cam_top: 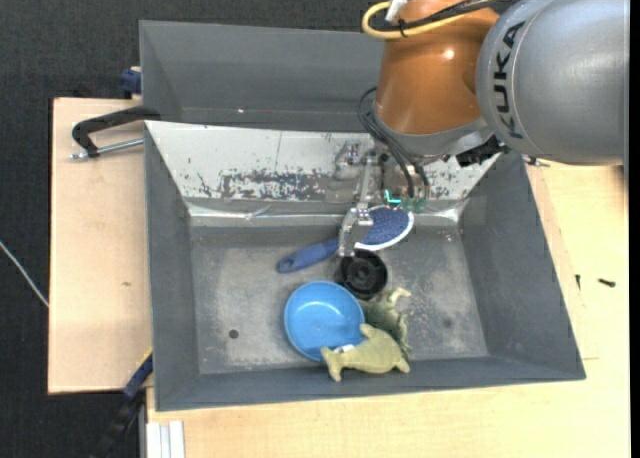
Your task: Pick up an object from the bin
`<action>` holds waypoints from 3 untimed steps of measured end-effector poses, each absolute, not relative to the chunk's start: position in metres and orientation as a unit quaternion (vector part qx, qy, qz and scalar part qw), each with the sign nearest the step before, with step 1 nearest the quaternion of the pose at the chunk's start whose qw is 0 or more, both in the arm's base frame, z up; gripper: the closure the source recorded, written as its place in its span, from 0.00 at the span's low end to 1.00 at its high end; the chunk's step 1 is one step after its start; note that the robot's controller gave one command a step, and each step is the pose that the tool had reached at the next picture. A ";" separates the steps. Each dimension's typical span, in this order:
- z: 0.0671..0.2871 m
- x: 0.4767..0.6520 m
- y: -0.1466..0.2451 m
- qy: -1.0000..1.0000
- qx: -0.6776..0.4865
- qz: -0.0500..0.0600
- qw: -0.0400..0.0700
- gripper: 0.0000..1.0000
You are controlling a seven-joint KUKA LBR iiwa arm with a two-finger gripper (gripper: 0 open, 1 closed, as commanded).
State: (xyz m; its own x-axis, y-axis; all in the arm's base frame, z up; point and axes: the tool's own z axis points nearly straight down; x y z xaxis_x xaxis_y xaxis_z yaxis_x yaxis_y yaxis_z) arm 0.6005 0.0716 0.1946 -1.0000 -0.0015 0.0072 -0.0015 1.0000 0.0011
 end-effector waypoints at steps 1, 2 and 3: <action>0.079 0.578 0.061 -0.999 -0.034 0.000 0.005 0.00; 0.085 0.582 0.061 -0.999 -0.033 -0.001 -0.002 1.00; 0.256 0.562 0.055 -1.000 0.010 -0.001 -0.007 1.00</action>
Offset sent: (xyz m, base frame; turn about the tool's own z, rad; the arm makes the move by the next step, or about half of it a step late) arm -0.0205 -0.0114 -0.1119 0.0696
